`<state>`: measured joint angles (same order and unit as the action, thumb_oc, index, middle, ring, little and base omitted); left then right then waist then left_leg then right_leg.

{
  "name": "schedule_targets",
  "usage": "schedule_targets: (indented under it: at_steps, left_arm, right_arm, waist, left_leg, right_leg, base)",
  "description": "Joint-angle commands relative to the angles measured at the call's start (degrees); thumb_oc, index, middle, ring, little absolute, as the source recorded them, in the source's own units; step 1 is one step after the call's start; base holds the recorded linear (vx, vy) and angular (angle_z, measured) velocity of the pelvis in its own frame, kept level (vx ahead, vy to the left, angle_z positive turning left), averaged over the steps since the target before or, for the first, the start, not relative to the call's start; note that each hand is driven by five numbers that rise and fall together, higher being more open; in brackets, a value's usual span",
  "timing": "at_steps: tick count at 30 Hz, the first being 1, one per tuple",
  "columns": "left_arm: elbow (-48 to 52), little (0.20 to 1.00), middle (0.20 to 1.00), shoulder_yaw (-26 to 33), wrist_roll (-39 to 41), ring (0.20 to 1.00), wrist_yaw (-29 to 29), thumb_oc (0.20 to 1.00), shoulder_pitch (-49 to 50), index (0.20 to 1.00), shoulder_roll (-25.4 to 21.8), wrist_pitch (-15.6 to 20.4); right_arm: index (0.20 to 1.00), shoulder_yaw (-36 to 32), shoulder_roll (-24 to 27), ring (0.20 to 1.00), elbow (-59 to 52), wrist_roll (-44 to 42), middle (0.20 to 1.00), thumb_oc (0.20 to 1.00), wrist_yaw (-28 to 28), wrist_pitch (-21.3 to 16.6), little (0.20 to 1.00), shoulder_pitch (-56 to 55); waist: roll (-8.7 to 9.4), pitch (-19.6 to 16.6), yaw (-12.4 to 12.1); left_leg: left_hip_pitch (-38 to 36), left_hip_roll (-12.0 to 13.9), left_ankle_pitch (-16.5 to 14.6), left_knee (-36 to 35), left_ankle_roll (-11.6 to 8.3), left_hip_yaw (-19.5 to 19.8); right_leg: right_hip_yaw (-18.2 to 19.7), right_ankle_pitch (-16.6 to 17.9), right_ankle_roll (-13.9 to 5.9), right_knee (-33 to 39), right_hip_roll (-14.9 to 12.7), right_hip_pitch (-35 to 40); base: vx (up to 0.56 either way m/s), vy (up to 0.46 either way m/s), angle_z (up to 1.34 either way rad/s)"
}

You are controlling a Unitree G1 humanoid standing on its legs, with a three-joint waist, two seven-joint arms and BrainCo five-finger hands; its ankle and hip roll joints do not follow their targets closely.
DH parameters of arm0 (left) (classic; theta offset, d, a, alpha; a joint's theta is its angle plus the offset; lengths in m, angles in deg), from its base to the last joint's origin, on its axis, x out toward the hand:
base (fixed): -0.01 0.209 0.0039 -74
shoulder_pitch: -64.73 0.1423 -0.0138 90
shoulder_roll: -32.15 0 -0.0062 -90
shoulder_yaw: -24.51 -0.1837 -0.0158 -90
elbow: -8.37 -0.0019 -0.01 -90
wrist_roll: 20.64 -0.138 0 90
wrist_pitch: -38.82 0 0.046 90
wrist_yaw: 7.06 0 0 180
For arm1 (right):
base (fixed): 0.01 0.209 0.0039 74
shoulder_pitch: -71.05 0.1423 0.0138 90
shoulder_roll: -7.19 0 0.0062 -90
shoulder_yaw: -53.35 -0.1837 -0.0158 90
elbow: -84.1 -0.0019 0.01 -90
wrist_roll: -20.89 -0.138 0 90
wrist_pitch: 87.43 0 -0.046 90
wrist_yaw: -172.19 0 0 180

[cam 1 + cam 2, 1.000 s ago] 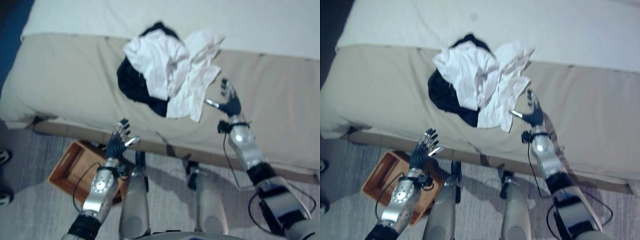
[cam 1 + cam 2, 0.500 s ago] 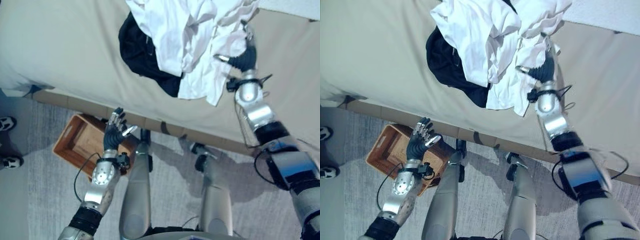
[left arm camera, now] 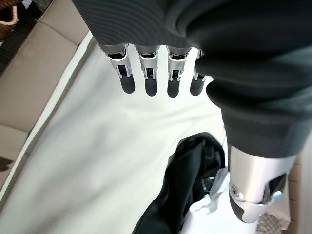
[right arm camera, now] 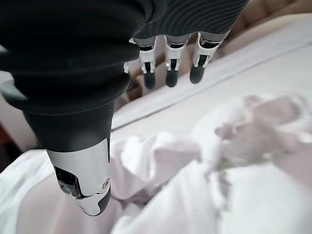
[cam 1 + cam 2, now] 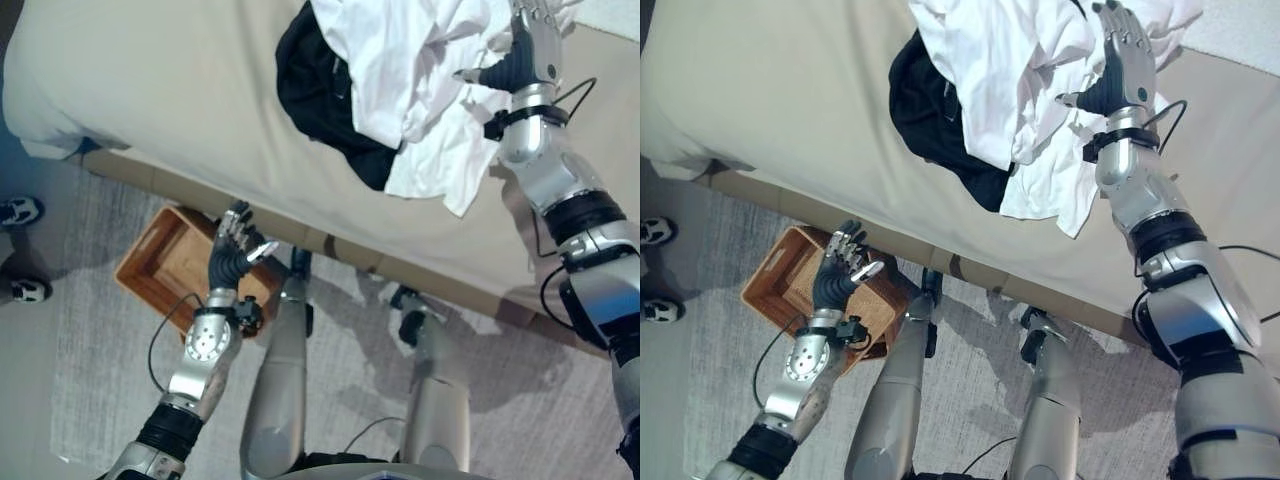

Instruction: Pick up clothes into the bucket

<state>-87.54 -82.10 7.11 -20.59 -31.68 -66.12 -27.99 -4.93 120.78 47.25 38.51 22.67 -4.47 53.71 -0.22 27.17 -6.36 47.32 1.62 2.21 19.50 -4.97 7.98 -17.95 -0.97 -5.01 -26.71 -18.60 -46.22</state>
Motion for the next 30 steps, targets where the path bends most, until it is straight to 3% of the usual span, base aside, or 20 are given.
schedule_targets:
  at_steps: [1,2,3,4,19,20,21,30]
  left_arm:
    - [3.5,1.000,1.000,-0.2,-1.9,1.000,0.0,1.000,2.2,1.000,-1.9,3.0]
    - [3.4,1.000,1.000,-0.2,-1.8,1.000,0.1,1.000,2.2,1.000,-2.0,2.9]
    - [3.5,1.000,1.000,-0.2,-1.8,1.000,0.1,1.000,2.2,1.000,-2.0,2.9]
    - [3.9,1.000,1.000,0.3,-1.7,1.000,0.2,1.000,2.3,1.000,-2.3,2.8]
    - [7.4,1.000,1.000,1.0,0.1,1.000,1.1,1.000,2.4,1.000,-3.1,2.8]
    - [7.4,1.000,1.000,0.9,0.1,1.000,1.1,1.000,2.3,1.000,-3.0,2.8]
    - [7.3,1.000,1.000,0.9,0.2,1.000,1.2,1.000,2.2,1.000,-3.1,2.7]
    - [6.1,1.000,1.000,1.0,-0.3,1.000,0.6,1.000,0.5,1.000,-2.2,2.6]
  right_arm:
    - [1.000,4.7,2.3,1.000,3.7,1.9,1.000,1.000,-0.1,0.2,1.000,2.4]
    - [1.000,5.6,2.4,1.000,4.8,2.1,1.000,1.000,-0.5,0.4,1.000,2.8]
    - [1.000,5.6,2.4,1.000,4.9,2.0,1.000,1.000,-0.4,0.3,1.000,3.0]
    - [1.000,7.2,2.4,1.000,6.7,2.2,1.000,1.000,-1.1,0.6,1.000,4.3]
    - [1.000,15.4,3.4,1.000,17.8,3.5,1.000,1.000,-5.6,1.7,1.000,11.3]
    - [0.523,15.4,3.4,0.523,17.9,3.5,0.523,0.523,-5.6,1.7,0.523,11.3]
    - [0.200,15.7,3.5,0.200,18.5,3.7,0.200,0.200,-6.1,1.8,0.200,11.4]
    - [0.200,12.7,3.6,0.200,17.1,0.4,0.200,0.200,-6.0,1.4,0.200,9.5]
  waist:
    - [1.08,-4.6,-1.3]
    - [1.15,-4.8,-1.7]
    - [1.07,-4.5,-1.7]
    - [1.09,-4.3,-2.2]
    - [-0.54,-1.8,-5.7]
    - [-0.56,-1.8,-5.7]
    - [-0.69,-1.8,-5.8]
    - [-0.79,-1.4,-5.3]
  left_leg:
    - [2.2,0.4,-1.0,1.5,0.48,-3.2]
    - [1.9,0.5,-2.7,1.7,0.13,-2.8]
    - [2.5,0.2,-0.9,1.6,0.46,-3.0]
    - [2.4,0.2,-2.7,1.9,0.03,-2.2]
    - [8.2,-1.7,-1.5,3.6,0.27,-0.2]
    - [8.2,-1.7,-1.5,3.6,0.26,-0.2]
    - [8.3,-1.7,-1.3,3.4,0.18,-0.1]
    - [7.6,-1.5,-0.9,2.8,0.02,-0.2]
  right_leg:
    - [0.6,3.9,-5.54,3.6,-2.7,2.8]
    - [0.9,2.2,-6.20,2.9,-2.5,3.2]
    - [0.4,3.8,-5.51,3.5,-2.7,2.8]
    - [0.6,1.7,-6.11,2.6,-2.6,3.1]
    - [-0.3,-1.2,-5.64,-3.8,-4.3,-2.9]
    - [-0.3,-1.2,-5.64,-3.8,-4.3,-2.9]
    - [-0.4,-1.4,-5.66,-4.0,-4.4,-3.0]
    - [-0.5,-1.2,-5.75,-4.2,-4.6,-2.7]
  base:
    - [0.08,-0.043,0.12]
    - [0.01,-0.012,0.17]
    - [0.08,-0.051,0.29]
    - [0.00,-0.025,0.30]
    - [0.00,-0.004,0.09]
    - [-0.01,0.000,0.07]
    - [0.00,0.001,0.08]
    - [0.00,0.000,0.02]
